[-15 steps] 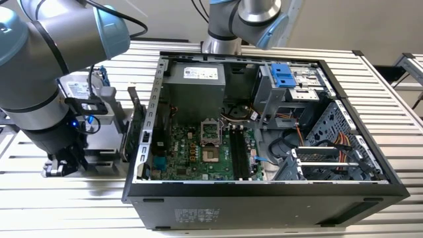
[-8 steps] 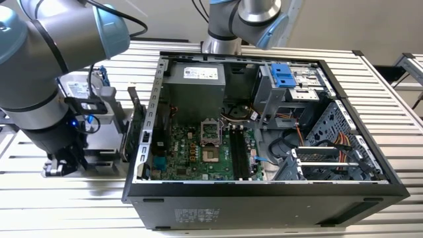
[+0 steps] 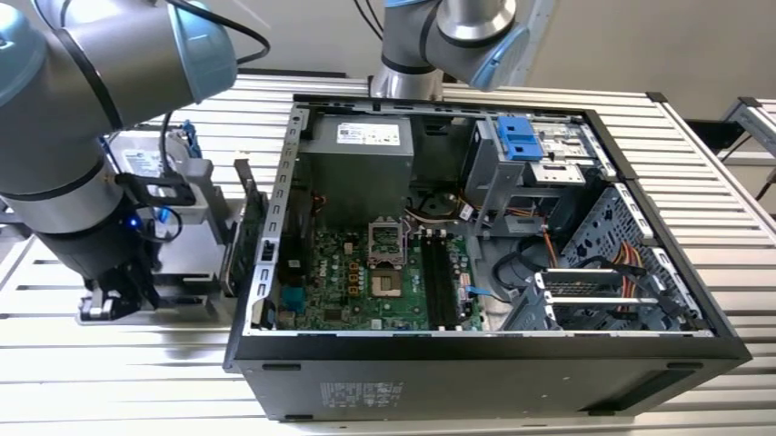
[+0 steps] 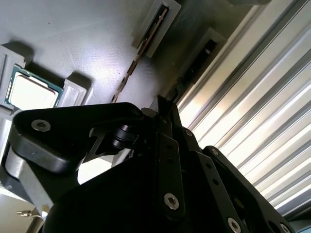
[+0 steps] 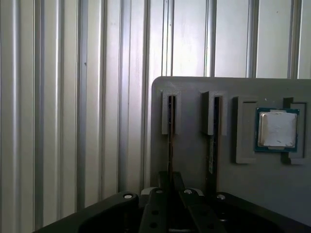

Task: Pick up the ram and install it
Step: 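Pick up the ram and move it above insertion slot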

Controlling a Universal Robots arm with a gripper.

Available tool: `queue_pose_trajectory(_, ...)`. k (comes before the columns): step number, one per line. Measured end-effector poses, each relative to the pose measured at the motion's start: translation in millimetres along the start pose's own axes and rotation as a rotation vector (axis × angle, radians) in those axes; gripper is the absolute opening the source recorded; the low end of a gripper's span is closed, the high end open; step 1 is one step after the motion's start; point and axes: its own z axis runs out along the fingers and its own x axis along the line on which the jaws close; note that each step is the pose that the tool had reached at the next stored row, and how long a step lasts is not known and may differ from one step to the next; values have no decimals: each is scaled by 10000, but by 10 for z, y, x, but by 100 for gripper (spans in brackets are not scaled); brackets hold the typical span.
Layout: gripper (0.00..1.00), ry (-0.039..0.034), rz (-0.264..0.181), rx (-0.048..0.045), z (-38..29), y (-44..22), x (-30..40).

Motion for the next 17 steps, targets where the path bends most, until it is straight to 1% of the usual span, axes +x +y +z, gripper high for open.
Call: queue_pose_trajectory(17, 0, -2, 0, 0, -104, 3, 0)
